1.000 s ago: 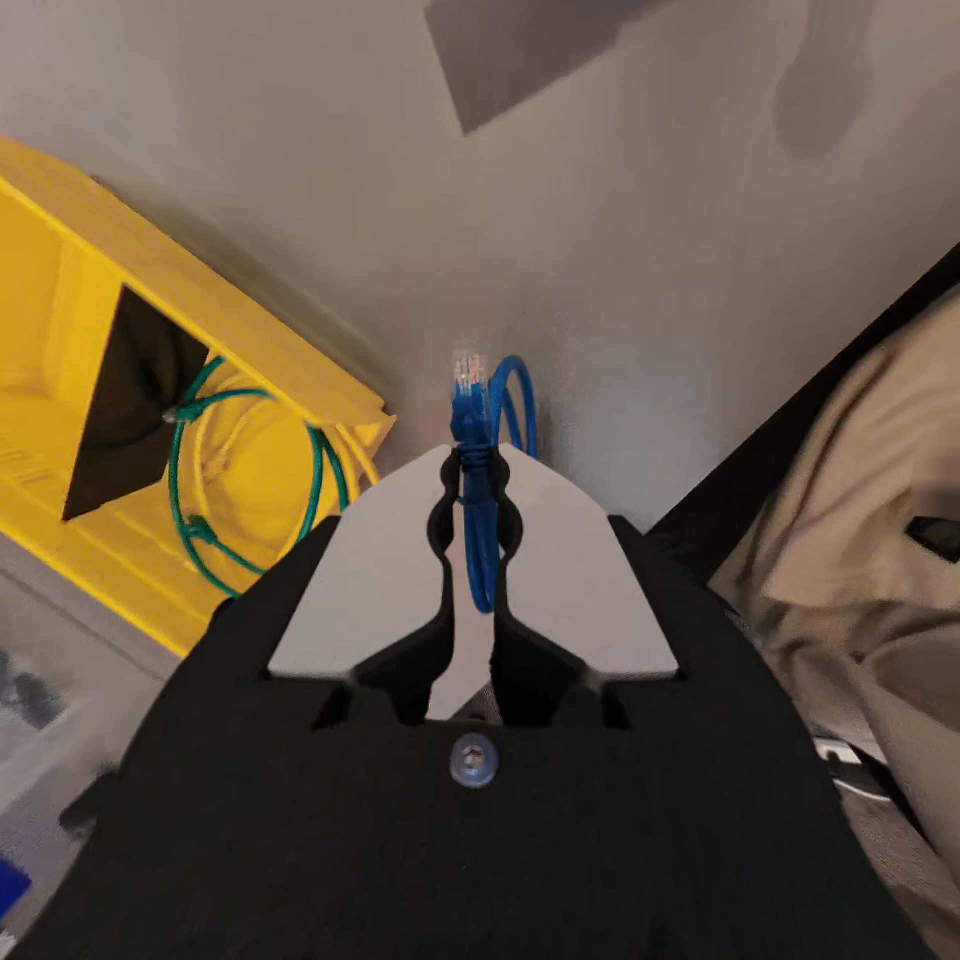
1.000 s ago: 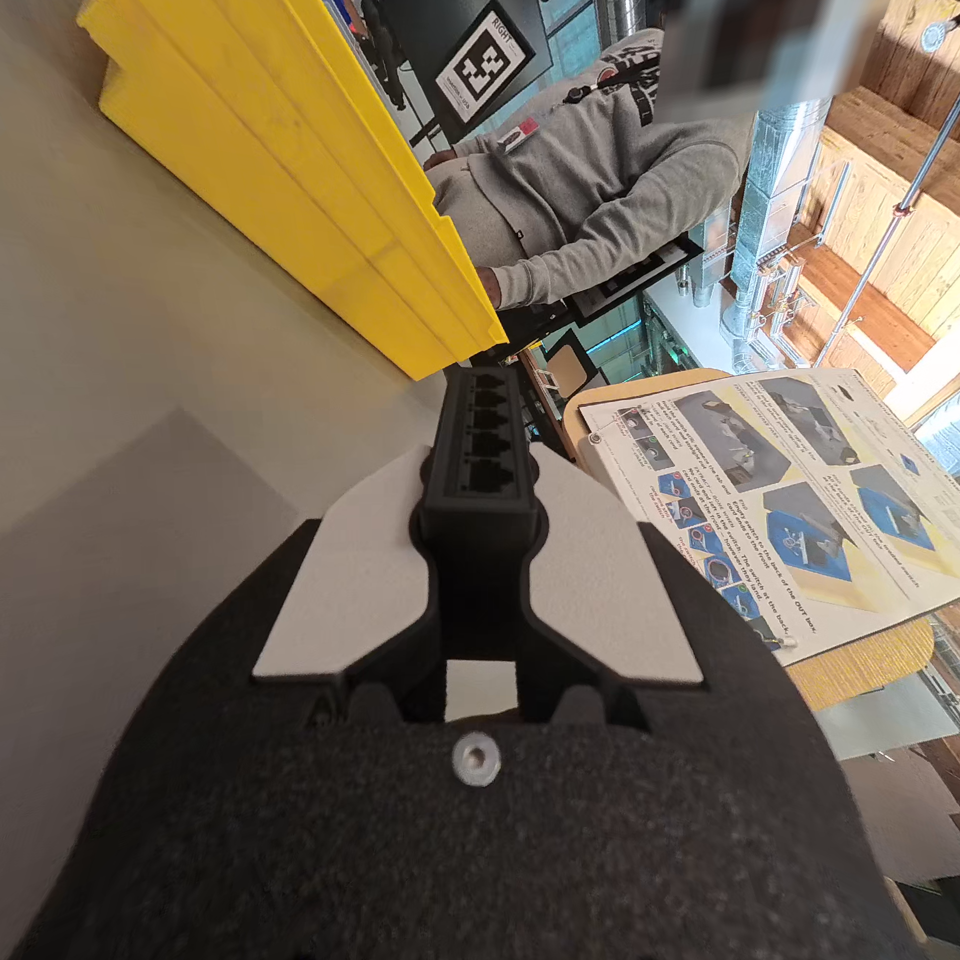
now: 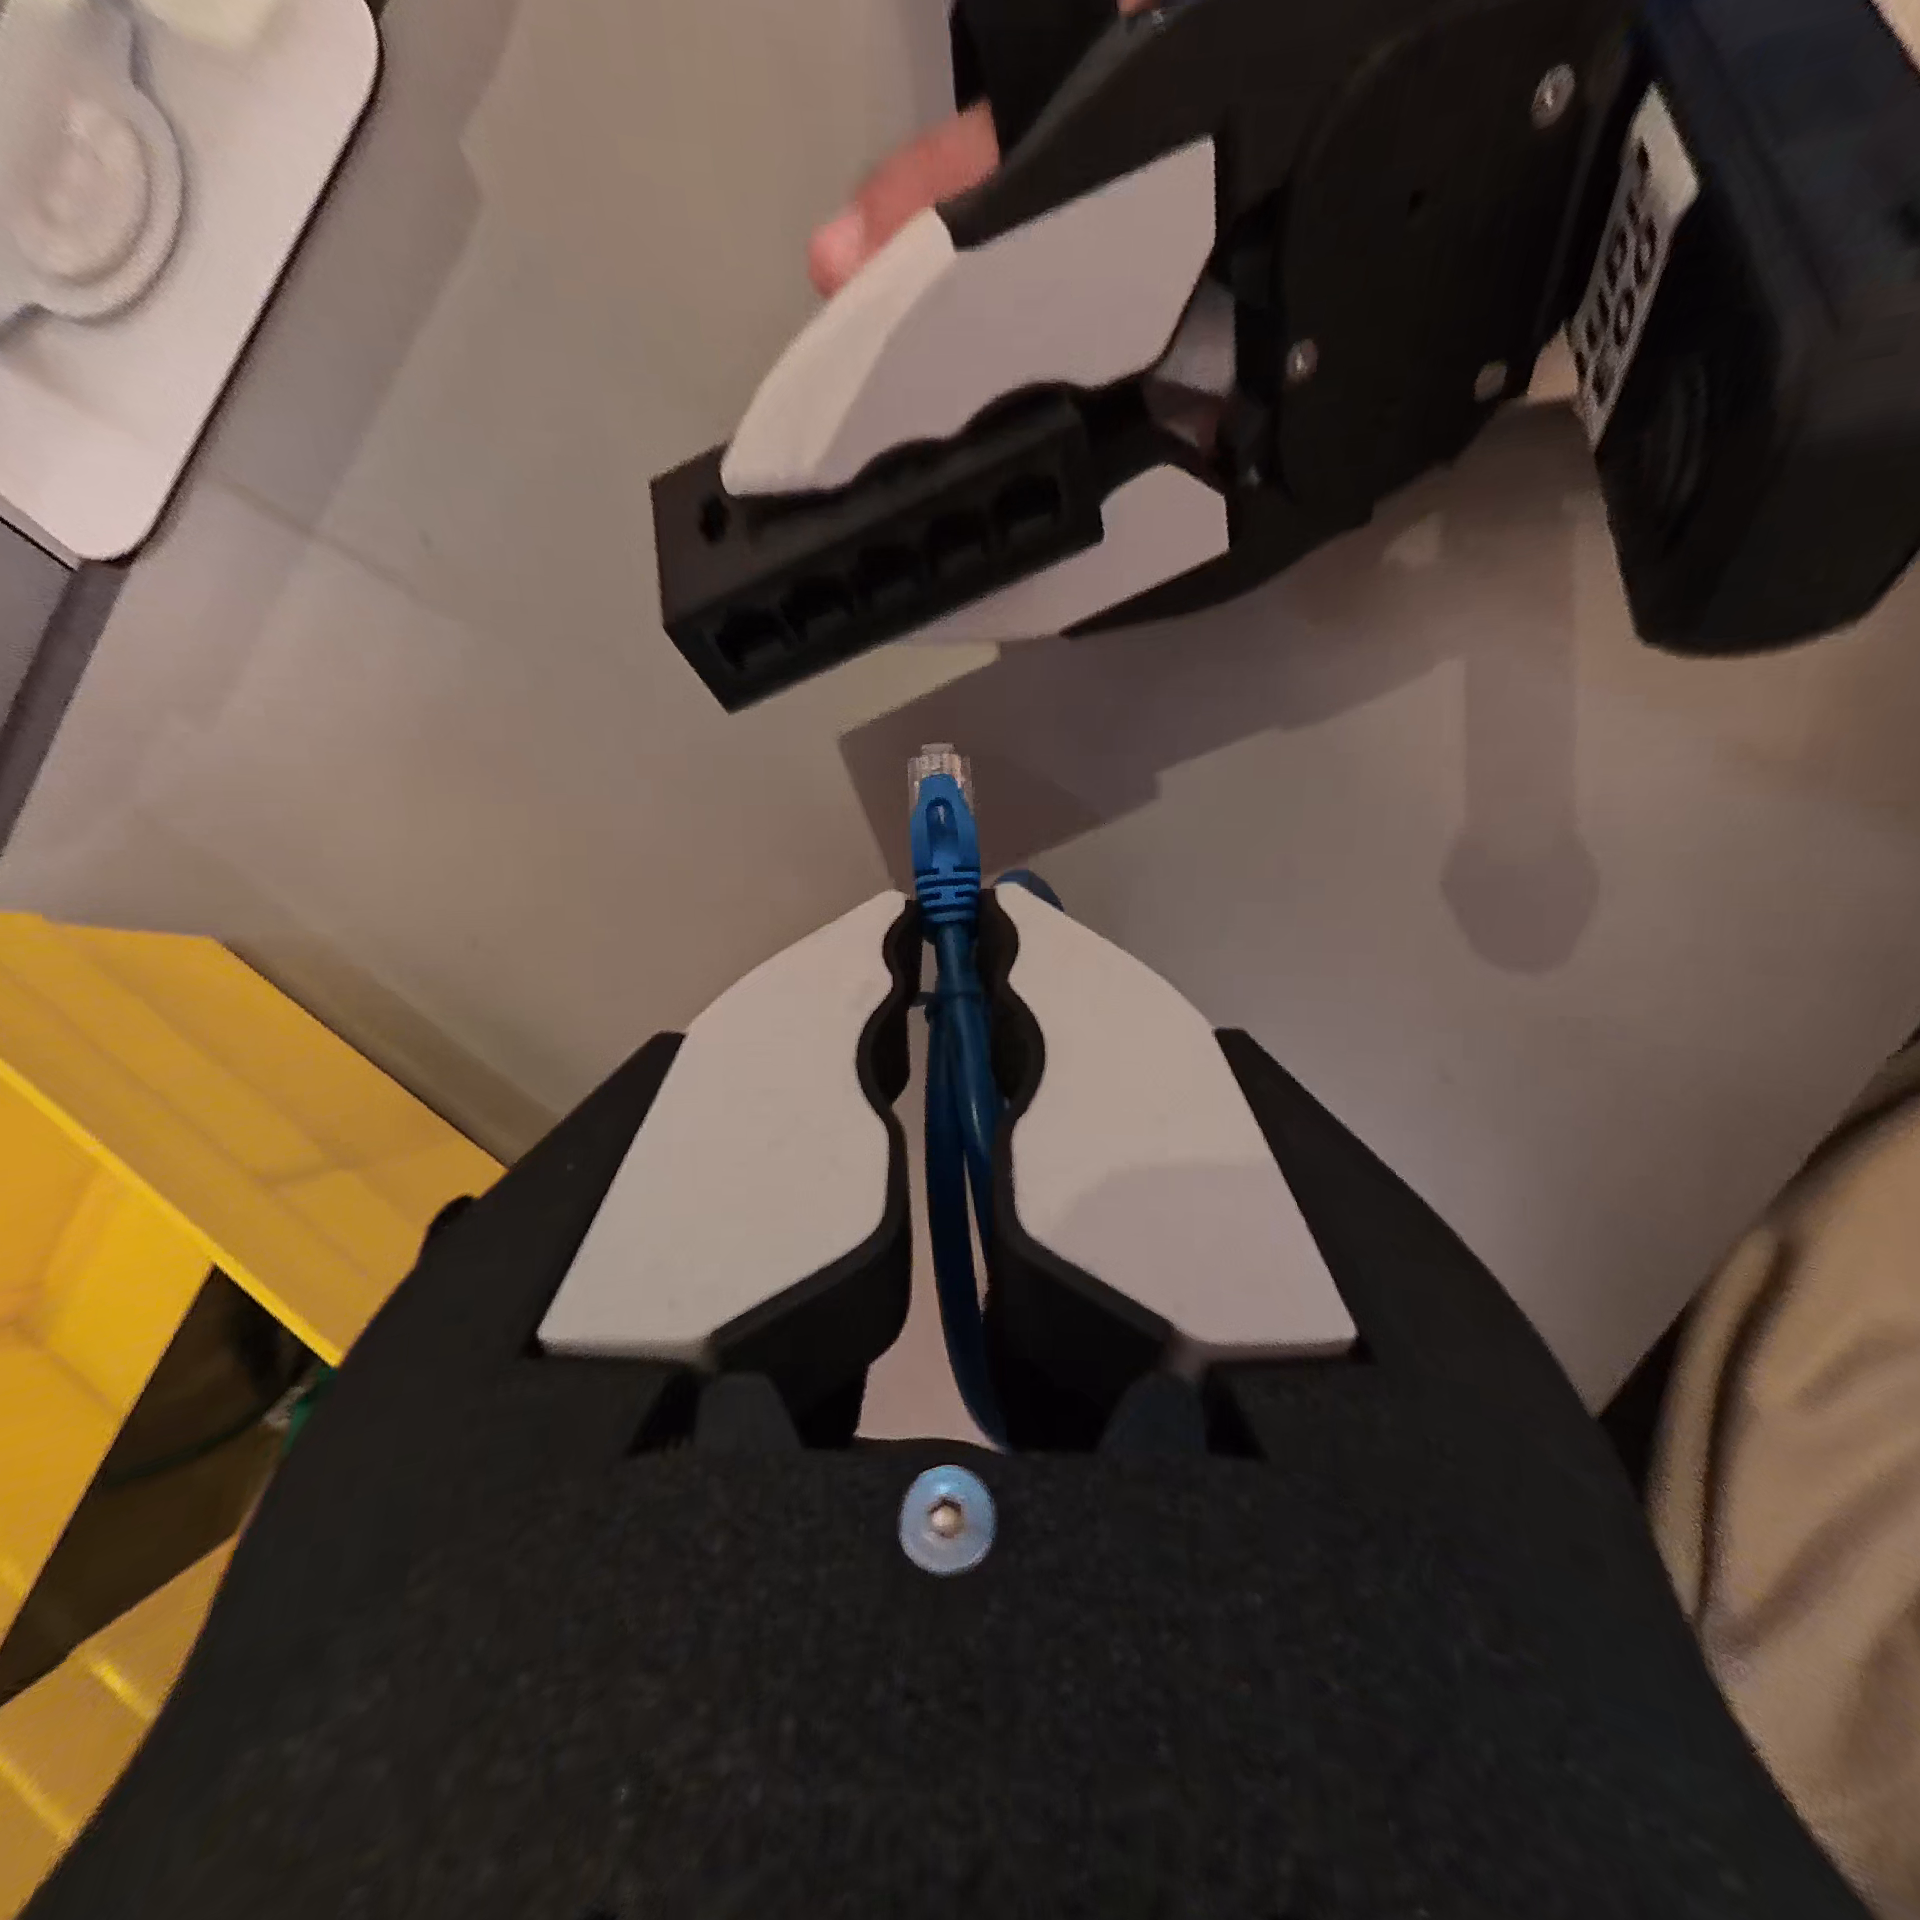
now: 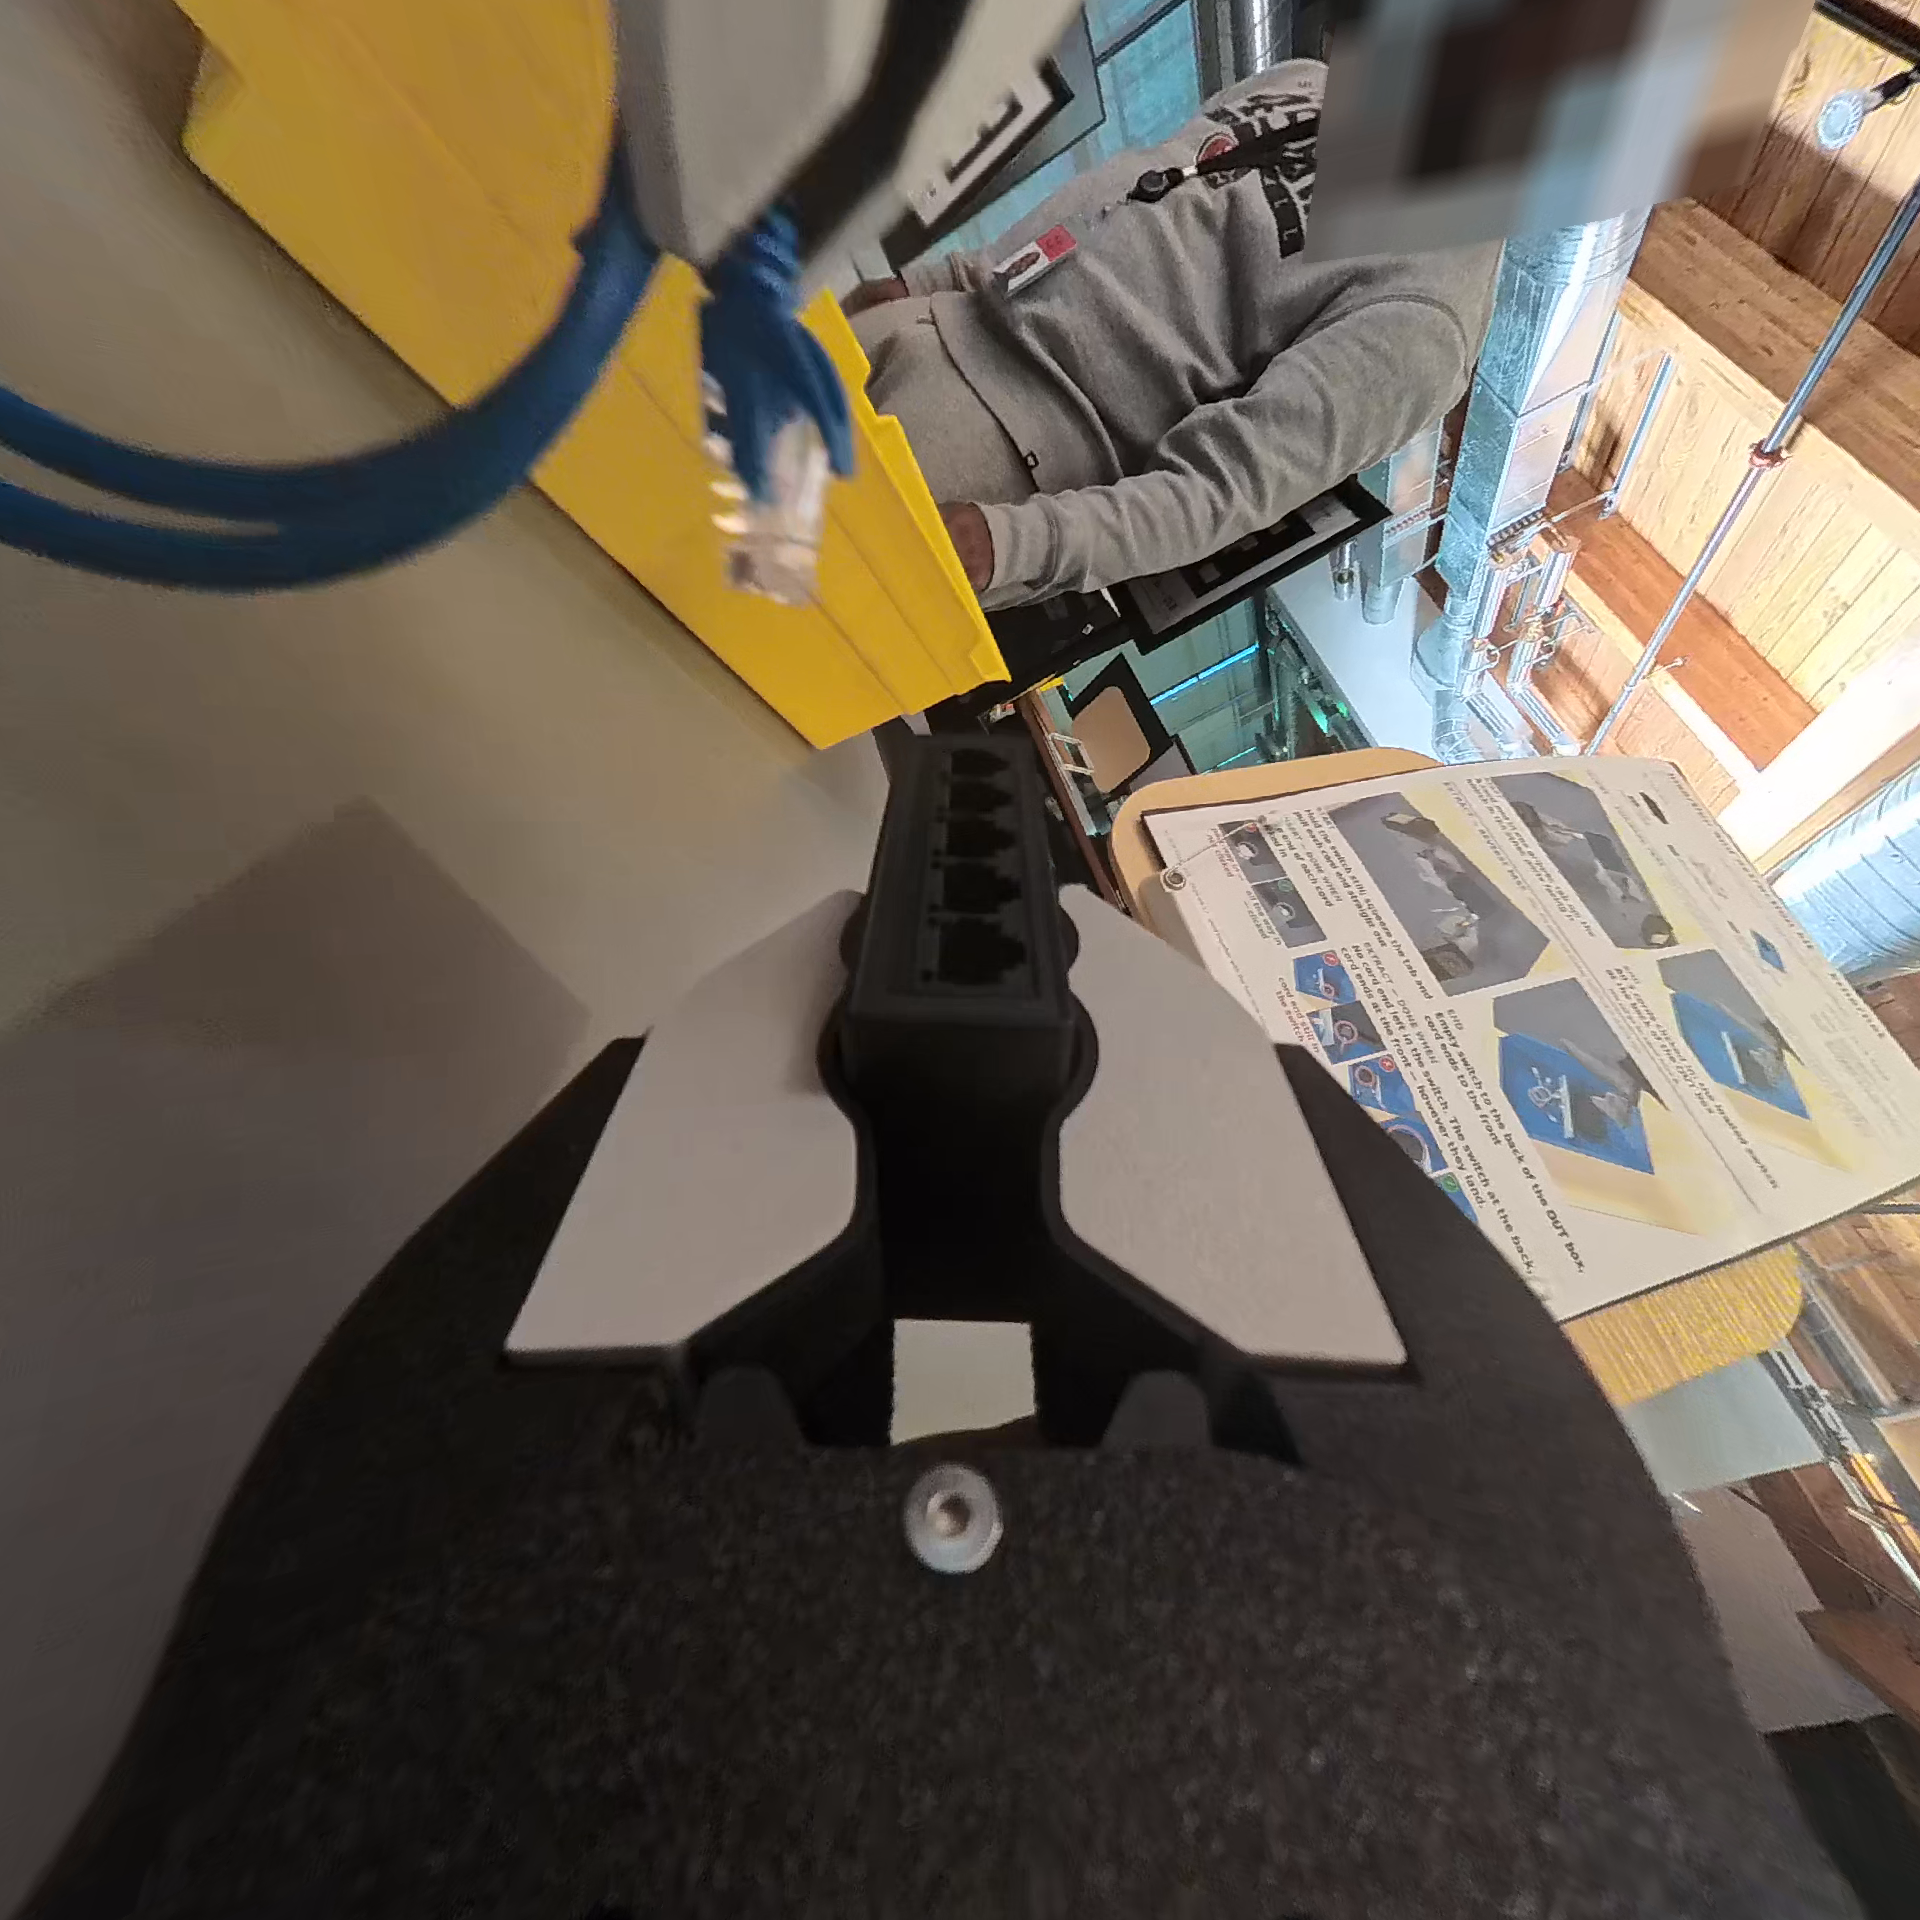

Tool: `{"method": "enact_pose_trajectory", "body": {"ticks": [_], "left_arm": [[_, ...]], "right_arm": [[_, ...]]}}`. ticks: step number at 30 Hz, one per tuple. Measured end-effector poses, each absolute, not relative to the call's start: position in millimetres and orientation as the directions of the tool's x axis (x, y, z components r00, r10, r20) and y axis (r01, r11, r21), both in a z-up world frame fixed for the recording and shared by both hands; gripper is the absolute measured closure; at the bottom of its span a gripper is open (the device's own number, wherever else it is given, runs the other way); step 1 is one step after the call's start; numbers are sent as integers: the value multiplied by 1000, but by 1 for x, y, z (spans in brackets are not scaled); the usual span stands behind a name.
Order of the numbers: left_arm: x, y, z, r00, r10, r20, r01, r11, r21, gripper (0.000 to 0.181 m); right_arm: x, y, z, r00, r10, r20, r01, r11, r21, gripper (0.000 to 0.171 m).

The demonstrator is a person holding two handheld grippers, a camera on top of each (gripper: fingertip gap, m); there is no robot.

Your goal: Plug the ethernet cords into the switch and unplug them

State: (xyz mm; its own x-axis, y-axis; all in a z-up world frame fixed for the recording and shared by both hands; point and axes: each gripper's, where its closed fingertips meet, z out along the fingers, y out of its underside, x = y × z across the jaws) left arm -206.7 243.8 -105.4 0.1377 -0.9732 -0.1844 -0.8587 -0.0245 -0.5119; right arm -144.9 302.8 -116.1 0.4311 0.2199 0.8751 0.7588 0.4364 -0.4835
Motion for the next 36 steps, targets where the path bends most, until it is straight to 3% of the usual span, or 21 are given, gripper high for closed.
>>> {"method": "enact_pose_trajectory", "body": {"ticks": [17,27,36], "left_arm": [[-177,259,-106,160,-975,-153,-846,-55,-530,172],[-165,263,-99,239,-969,-59,-749,-145,-646,172],[-160,267,-101,288,-957,-21,-704,-197,-682,172]], "right_arm": [[-148,304,-123,392,216,894,784,430,-448,141],[-140,307,-119,444,219,869,773,396,-495,141],[-134,311,-121,453,217,864,787,359,-503,141]]}}
